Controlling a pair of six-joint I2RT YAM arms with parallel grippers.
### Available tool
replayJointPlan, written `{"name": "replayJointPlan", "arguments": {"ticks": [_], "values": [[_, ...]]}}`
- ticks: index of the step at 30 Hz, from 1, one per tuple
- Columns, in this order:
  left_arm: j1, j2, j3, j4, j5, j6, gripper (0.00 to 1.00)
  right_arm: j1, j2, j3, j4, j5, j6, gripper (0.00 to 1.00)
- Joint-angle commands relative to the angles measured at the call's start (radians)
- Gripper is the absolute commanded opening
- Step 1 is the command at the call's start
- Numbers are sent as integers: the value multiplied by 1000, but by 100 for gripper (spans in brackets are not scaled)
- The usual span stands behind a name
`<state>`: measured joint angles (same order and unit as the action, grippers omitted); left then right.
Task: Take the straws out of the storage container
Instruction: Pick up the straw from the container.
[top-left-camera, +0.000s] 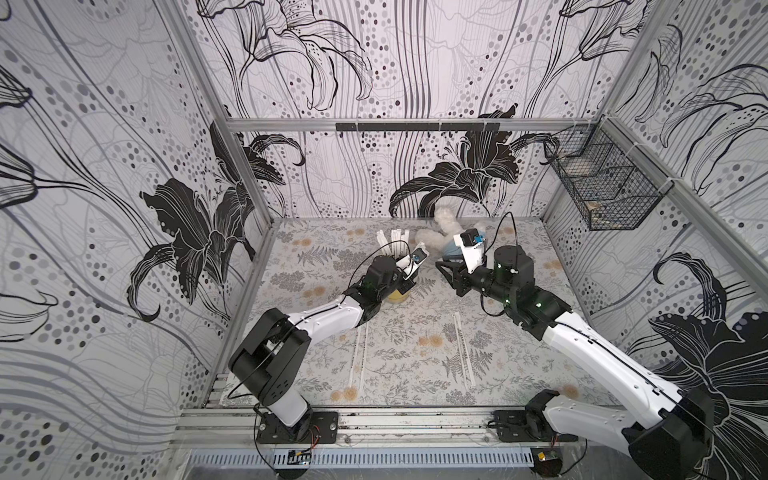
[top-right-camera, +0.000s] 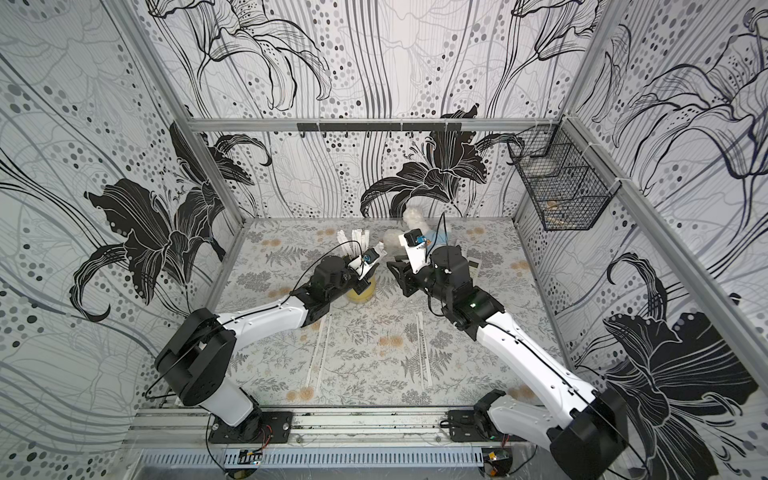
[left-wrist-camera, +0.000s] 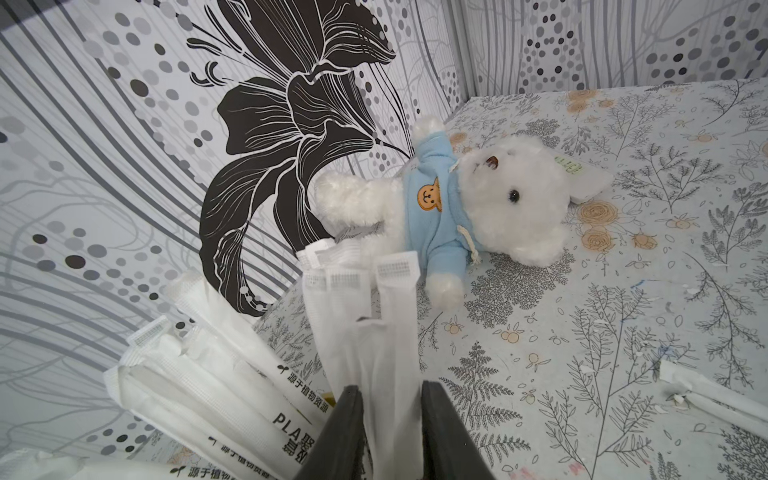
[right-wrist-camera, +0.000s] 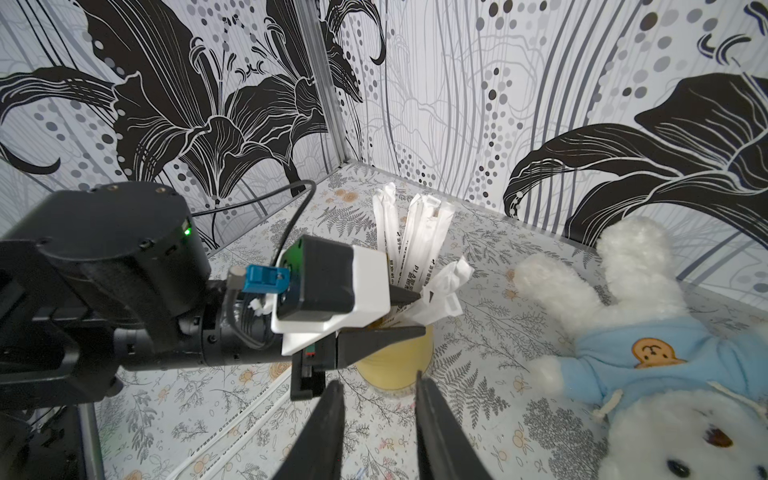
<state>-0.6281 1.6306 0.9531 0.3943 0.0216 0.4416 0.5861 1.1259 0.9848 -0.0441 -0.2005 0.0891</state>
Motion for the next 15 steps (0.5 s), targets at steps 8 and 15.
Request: {"name": "replayJointPlan", "arguments": {"ticks": [8,15], "values": [[18,-36,-5,14,14,-12,14,6,-9,0,4,9,1,33],[19,-75,-36,25,14,-20,16,6,-1,-1,7,0,6,33]]}}
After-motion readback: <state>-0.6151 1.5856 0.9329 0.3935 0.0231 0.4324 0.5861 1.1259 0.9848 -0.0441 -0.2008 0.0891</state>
